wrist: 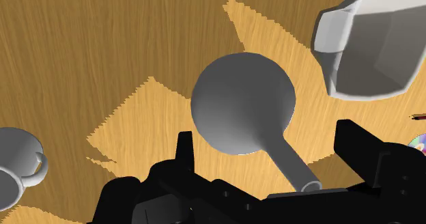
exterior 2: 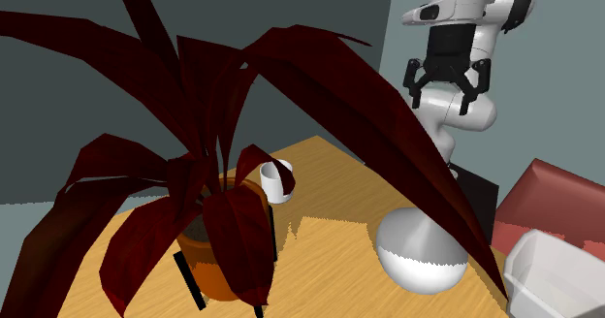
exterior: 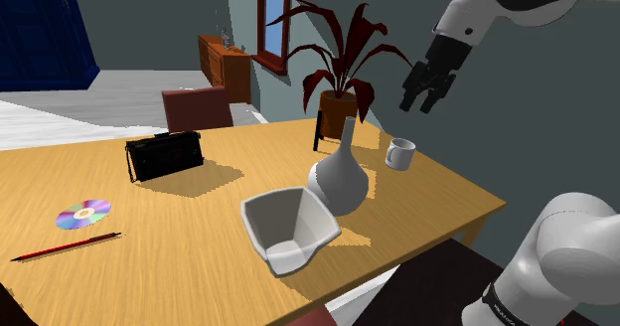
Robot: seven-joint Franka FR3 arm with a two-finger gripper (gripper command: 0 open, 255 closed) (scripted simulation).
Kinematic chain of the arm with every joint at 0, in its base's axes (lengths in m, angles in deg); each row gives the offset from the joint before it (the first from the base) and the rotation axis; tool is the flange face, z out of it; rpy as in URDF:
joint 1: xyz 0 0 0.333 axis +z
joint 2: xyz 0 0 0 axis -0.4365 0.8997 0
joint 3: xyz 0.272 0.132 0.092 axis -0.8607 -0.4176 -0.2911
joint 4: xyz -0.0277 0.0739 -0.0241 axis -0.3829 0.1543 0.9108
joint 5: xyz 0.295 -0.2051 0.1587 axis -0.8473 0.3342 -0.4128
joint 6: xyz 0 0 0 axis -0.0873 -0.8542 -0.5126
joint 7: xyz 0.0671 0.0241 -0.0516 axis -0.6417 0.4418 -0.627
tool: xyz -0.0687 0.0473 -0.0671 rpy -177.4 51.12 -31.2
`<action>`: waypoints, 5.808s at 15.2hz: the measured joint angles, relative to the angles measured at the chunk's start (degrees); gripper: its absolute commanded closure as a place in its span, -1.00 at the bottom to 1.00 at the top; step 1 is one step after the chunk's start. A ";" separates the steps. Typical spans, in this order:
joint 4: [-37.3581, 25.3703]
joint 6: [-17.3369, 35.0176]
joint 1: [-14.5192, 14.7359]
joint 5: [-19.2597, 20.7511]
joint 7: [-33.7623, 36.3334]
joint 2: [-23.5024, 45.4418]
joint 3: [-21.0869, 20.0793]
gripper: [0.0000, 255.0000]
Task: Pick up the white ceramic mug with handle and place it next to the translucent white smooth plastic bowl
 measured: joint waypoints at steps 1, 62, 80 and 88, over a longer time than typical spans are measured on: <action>0.00 0.00 0.00 0.00 0.00 0.00 0.00 -1.00; -27.49 24.27 -12.23 -5.29 -54.09 64.93 26.48 1.00; -33.98 13.64 -11.38 -2.04 -52.08 60.12 27.84 1.00; -38.64 8.05 -11.39 -1.24 -51.53 59.00 28.17 1.00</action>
